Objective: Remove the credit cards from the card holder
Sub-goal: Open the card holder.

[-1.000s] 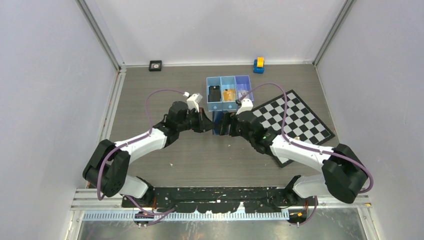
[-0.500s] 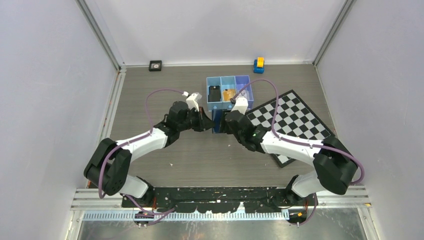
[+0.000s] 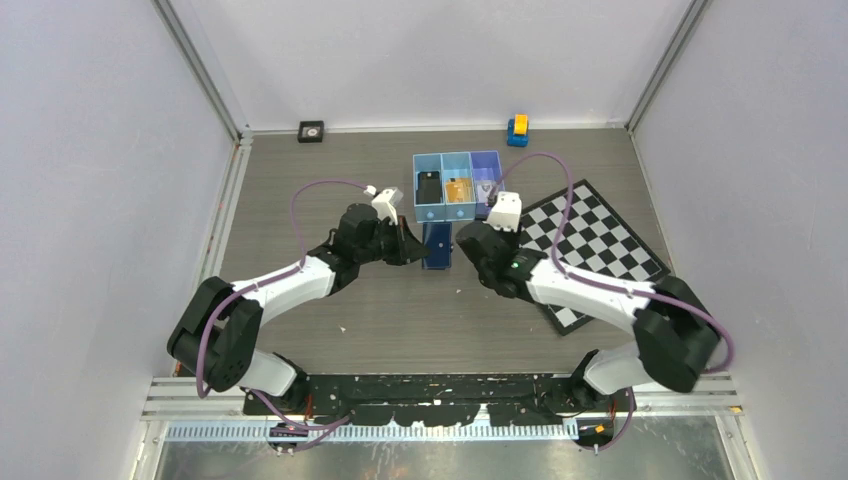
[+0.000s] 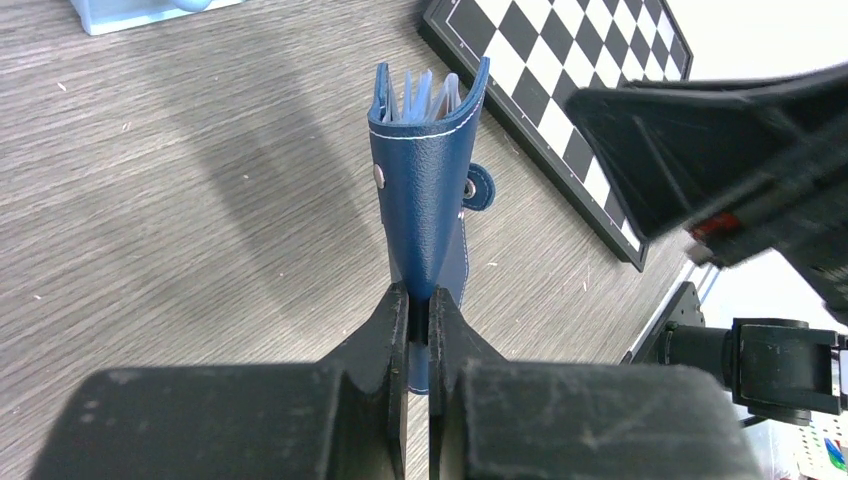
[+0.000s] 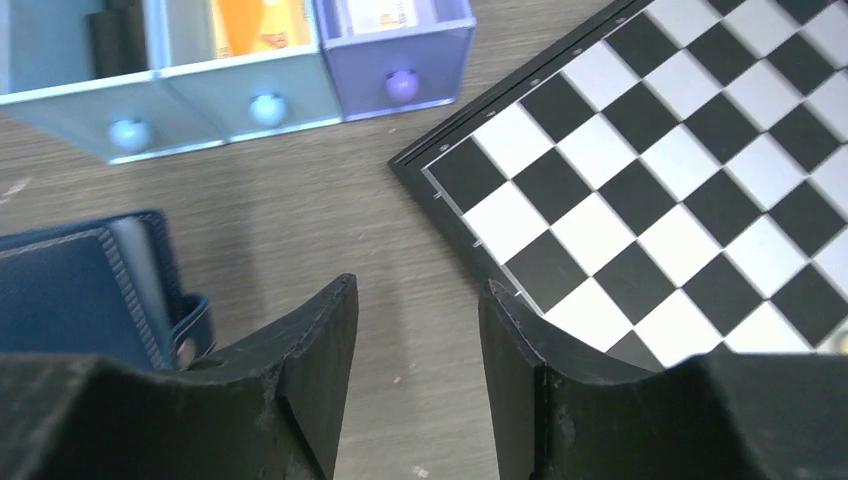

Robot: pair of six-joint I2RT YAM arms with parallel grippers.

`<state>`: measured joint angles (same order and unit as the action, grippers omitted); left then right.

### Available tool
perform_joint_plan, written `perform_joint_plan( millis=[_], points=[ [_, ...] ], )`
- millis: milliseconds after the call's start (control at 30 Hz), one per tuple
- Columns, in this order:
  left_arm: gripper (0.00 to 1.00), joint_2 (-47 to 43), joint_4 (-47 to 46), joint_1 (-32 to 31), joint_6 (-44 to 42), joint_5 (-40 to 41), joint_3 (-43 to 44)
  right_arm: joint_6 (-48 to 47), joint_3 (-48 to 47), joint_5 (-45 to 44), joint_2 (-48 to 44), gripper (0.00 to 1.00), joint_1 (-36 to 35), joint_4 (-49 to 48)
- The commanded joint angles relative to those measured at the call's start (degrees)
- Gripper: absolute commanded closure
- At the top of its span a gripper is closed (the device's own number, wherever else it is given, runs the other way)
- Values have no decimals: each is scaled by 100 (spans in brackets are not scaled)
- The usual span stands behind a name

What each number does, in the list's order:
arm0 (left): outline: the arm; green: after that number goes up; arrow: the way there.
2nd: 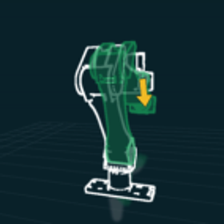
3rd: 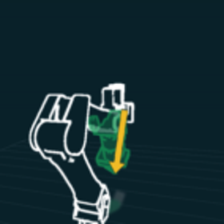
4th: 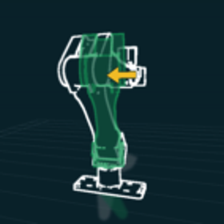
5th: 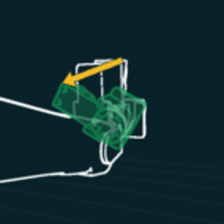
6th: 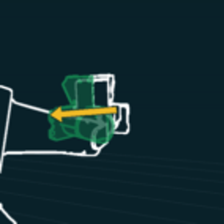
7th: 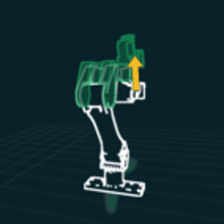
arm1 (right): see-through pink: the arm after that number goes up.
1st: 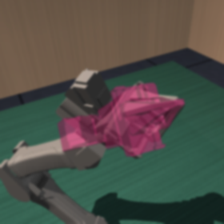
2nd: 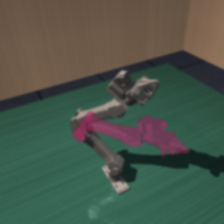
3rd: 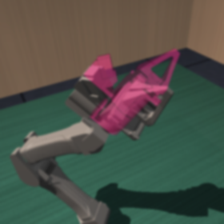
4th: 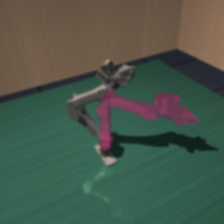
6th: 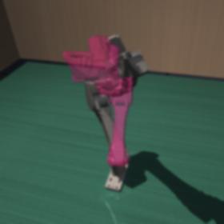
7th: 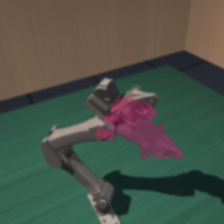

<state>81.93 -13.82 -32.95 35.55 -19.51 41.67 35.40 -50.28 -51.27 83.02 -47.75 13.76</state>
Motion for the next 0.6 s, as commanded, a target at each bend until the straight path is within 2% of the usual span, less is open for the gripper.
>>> perform_joint_plan(
  millis=[0, 100, 167, 300, 400, 567],
  points=[
    [100, -235, -121, 46, 27, -32, 80, -567, 770, 1317, -1308, 43, 41, -1500],
    [100, -223, -219, 106, 119, -169, 53, -743, 1268, 2469, -1887, 28, 150, -2253],
    [100, -214, -315, 121, 168, -301, 39, -760, 1369, 3159, -1960, 21, 213, -2490],
    [100, -212, -545, 131, 294, -537, -4, -765, 1166, 3961, -1544, 19, 222, -2540],
    [100, -234, -688, 163, 392, -667, -42, -683, 951, 3967, -1185, 18, 222, -2380],
    [100, -255, -825, 221, 515, -795, -95, -401, 674, 3176, -892, 23, 386, -1738]
  ],
)
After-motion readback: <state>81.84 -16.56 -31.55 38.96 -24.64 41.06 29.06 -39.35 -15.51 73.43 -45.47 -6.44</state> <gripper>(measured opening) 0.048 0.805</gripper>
